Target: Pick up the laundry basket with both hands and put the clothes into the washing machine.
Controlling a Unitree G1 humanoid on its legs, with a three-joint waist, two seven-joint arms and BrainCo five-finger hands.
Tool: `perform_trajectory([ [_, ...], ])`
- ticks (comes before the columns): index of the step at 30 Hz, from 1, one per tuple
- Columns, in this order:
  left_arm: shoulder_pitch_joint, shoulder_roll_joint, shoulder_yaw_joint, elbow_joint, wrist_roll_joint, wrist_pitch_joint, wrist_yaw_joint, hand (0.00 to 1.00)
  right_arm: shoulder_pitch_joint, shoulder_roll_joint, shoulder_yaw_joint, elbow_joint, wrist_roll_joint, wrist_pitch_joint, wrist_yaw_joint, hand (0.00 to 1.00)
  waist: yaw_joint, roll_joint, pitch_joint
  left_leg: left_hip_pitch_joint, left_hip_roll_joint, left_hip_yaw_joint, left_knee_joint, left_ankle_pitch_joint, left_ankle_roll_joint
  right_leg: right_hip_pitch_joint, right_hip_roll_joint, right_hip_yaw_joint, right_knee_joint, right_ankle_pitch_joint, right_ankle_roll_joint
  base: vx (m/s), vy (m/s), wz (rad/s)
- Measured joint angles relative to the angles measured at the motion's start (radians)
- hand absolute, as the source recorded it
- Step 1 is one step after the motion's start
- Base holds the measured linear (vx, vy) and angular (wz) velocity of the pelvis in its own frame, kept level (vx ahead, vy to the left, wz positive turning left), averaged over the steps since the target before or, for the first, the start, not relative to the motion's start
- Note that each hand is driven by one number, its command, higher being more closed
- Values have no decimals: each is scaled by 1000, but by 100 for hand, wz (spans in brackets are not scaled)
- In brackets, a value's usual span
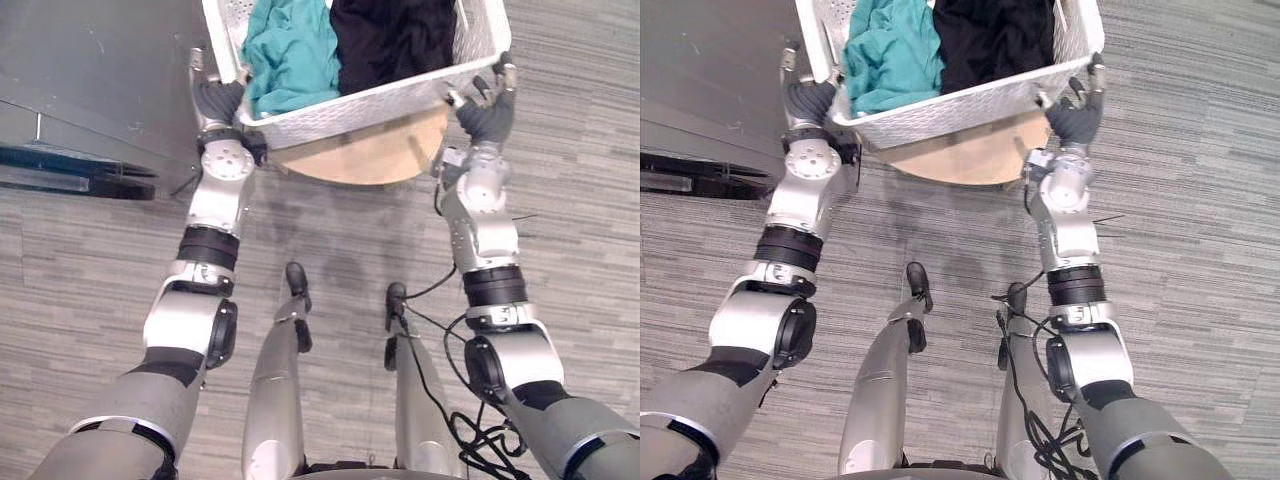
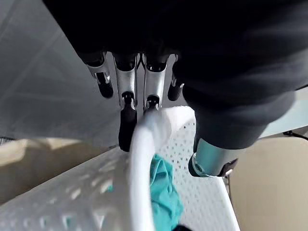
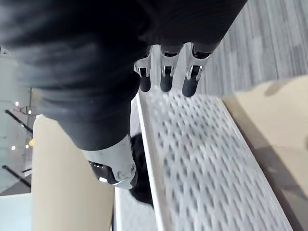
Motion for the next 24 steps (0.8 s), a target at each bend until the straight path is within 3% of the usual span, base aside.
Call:
perform_trajectory([
  [5,75,73,31,-156,1,-23,24,0,154,1,-36,-183,-31,-26,-14,0,-3,-25,14,17,4,6,-32,21,2,-1,5,-2,2,-8,-11,-40,-41,-1],
  [9,236,61,105,-265,1,-24,52,0,315,-5,-66,-330,-69,-37,-20,0,-7,-26,14,38,2,6,-31,22,2,12,2,-7,20,-8,-11,1,-14,1],
  [17,767,-125,140,-537,0,-47,40,0,679,19,-70,-447,-147,-44,57,0,4,-32,13,211,-13,-10,-63,14,-4,174,-17,-57,67,-94,-26,13,-56,22],
  [20,937,-194,137,-544,-25,-55,-21,0,800,20,-68,-430,-155,-36,105,0,9,-36,8,270,-15,-14,-75,3,-9,238,-20,-75,63,-116,-35,29,-61,16],
  [24,1089,-201,129,-438,-68,-64,-129,0,919,43,-88,-239,-183,-14,175,0,20,-69,-60,366,-26,-28,-112,9,-10,336,-28,-109,61,-144,-31,100,-62,24],
])
